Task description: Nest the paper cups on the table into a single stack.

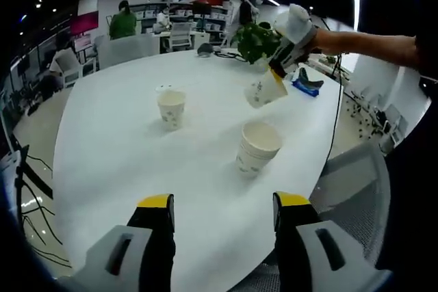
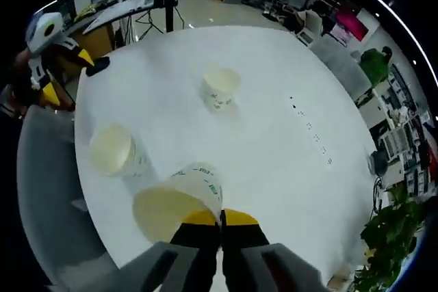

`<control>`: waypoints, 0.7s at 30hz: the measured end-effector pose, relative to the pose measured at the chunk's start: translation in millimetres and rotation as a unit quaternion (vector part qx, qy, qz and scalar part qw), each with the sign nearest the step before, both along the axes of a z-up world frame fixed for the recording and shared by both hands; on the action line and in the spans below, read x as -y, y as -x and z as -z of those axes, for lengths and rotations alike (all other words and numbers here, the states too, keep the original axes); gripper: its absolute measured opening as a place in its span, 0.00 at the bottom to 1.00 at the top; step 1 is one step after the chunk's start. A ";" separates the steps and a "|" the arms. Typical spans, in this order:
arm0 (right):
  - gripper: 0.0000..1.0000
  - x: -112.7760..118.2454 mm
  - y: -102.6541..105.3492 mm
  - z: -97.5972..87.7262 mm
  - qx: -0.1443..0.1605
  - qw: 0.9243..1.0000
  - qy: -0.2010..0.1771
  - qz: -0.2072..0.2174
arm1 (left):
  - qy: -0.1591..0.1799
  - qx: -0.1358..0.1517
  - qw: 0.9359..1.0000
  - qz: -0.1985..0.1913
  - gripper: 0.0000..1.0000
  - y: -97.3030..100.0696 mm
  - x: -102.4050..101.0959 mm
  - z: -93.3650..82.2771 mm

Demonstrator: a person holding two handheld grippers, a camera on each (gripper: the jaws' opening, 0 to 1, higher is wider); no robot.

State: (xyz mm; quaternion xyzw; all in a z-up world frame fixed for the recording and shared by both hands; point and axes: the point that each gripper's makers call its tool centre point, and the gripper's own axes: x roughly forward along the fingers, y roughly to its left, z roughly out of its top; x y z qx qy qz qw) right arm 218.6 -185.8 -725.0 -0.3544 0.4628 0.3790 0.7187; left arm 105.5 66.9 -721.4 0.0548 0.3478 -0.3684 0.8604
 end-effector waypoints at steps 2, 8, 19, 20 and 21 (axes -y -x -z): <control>0.00 -2.5 5.5 -2.8 -0.015 1.000 0.011 -0.021 | 0.000 0.000 1.000 0.001 0.57 -0.3 0.4 0.0; 0.00 -22.1 10.6 -19.2 -0.014 0.998 0.019 -0.060 | 0.002 0.001 1.000 0.005 0.57 1.1 4.5 -0.8; 0.00 -54.4 36.3 -30.2 -0.044 0.989 0.039 -0.135 | 0.000 0.000 1.000 0.005 0.57 6.8 2.6 0.5; 0.00 -58.5 41.2 -31.7 -0.044 0.988 0.039 -0.141 | -0.001 -0.001 1.000 0.005 0.57 7.4 2.0 1.2; 0.00 -61.0 43.1 -32.2 -0.045 0.988 0.040 -0.145 | -0.001 -0.001 1.000 0.005 0.57 7.8 2.1 1.2</control>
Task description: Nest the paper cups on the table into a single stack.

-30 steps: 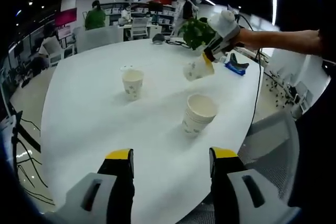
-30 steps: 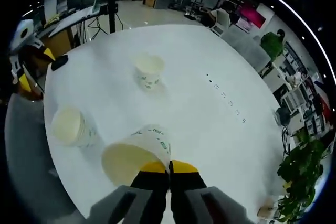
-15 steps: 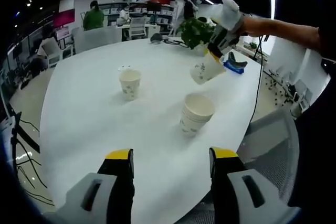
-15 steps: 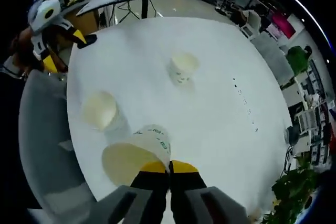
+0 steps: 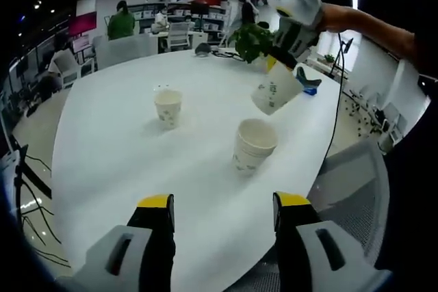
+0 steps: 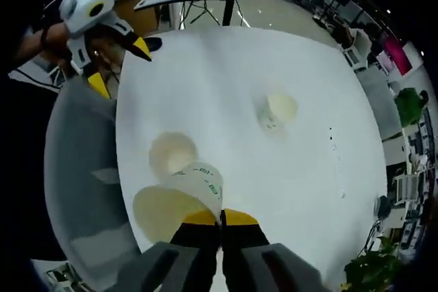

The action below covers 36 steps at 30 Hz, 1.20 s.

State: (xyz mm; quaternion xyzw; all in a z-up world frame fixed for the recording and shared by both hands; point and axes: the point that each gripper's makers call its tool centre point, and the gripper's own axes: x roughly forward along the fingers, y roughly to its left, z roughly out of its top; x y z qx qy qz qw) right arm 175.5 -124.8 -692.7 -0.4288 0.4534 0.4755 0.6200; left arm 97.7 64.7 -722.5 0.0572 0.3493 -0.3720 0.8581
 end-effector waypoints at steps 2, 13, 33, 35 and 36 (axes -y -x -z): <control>0.00 -5.6 0.1 1.3 -0.003 1.000 0.002 -0.012 | 0.000 -0.001 1.000 0.000 0.57 -0.2 -0.7 0.7; 0.00 -28.2 11.7 1.8 -0.007 0.998 0.024 -0.066 | 0.002 0.000 1.000 0.001 0.57 -0.1 -0.3 -0.1; 0.00 -49.9 17.3 21.7 -0.013 0.991 0.069 -0.115 | 0.004 -0.001 1.000 -0.010 0.57 -0.2 -11.0 2.1; 0.00 -53.7 17.7 23.2 -0.015 0.990 0.073 -0.120 | 0.003 -0.001 1.000 -0.010 0.57 0.2 -11.2 2.7; 0.00 -54.3 17.6 23.8 -0.015 0.990 0.074 -0.122 | 0.003 -0.001 1.000 -0.010 0.57 0.4 -11.7 3.1</control>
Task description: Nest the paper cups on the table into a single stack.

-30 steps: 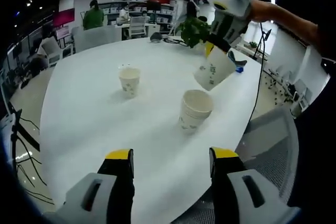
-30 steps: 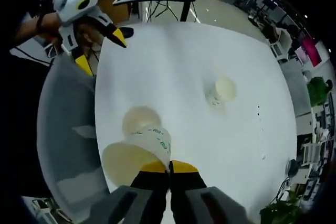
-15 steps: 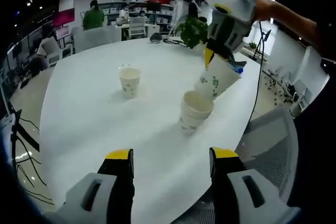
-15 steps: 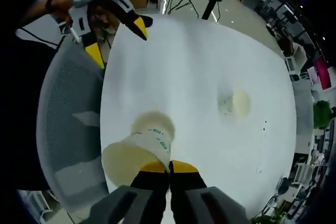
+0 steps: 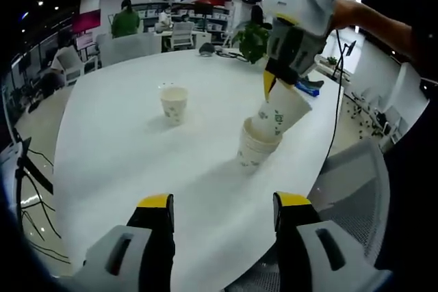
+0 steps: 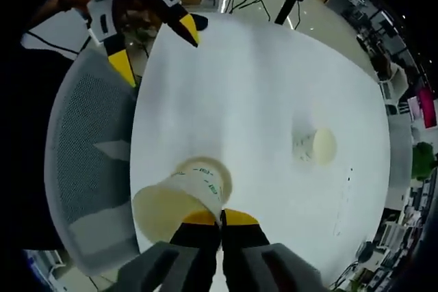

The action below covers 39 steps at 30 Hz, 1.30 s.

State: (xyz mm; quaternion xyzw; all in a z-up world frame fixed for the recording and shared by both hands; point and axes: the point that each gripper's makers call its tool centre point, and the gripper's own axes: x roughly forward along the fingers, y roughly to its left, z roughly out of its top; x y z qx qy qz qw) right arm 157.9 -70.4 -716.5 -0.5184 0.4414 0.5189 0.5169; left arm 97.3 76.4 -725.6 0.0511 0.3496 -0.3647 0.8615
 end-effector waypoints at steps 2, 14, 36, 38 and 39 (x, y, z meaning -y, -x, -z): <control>0.00 0.4 0.4 1.3 -0.001 1.000 0.004 -0.002 | 0.000 -0.001 1.000 0.000 0.57 0.2 -1.0 0.1; 0.00 0.5 -0.5 13.4 0.002 0.999 0.032 -0.007 | 0.000 -0.005 1.000 -0.004 0.57 0.8 -5.4 4.1; 0.00 -6.9 -4.3 35.6 -0.005 0.999 0.044 -0.017 | 0.001 -0.006 1.000 -0.014 0.57 1.2 -12.6 5.5; 0.00 -7.8 -4.0 36.2 -0.006 0.999 0.042 -0.017 | 0.001 -0.007 1.000 -0.015 0.57 1.1 -14.3 6.2; 0.00 -7.9 -4.4 36.8 -0.005 0.999 0.042 -0.015 | 0.001 -0.007 1.000 -0.015 0.57 1.3 -14.6 6.5</control>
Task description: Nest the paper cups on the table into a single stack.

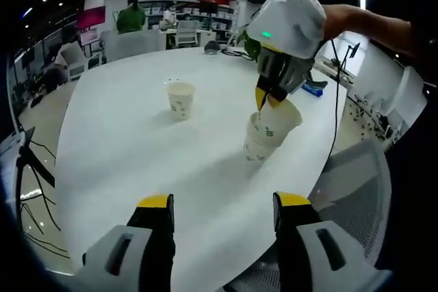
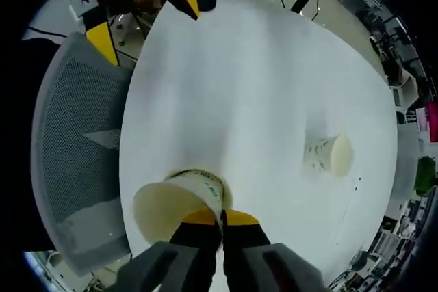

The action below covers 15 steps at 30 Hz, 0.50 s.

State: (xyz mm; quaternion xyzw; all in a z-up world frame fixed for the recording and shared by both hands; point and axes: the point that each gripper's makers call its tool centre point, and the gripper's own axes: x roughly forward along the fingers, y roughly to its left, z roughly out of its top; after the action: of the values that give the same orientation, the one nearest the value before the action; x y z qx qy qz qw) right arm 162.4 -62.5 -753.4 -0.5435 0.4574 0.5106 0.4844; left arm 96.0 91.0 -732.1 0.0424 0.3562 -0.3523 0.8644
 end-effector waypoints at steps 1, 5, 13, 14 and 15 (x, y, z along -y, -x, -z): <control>0.00 0.3 -0.3 1.2 -0.001 1.000 0.001 0.001 | 0.000 0.000 1.000 0.000 0.57 0.2 -0.3 0.5; 0.00 0.4 -0.9 4.1 -0.003 1.000 0.002 0.002 | 0.001 -0.001 1.000 0.000 0.57 0.6 -0.3 0.6; 0.02 0.4 -0.5 8.6 -0.005 1.000 -0.001 0.000 | 0.001 -0.005 1.000 0.000 0.57 1.8 0.2 3.1; 0.02 -0.1 -0.2 8.1 -0.005 1.000 -0.004 0.001 | 0.001 -0.005 1.000 0.000 0.57 1.9 0.2 2.7; 0.03 -0.4 -0.1 8.0 -0.006 1.000 -0.005 0.002 | 0.001 -0.005 1.000 0.001 0.57 1.8 0.4 2.3</control>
State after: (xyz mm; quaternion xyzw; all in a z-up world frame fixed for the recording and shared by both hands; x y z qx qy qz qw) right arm 162.5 -62.1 -761.4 -0.5370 0.4585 0.5153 0.4856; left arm 94.2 90.6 -734.4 0.0401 0.3600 -0.3533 0.8625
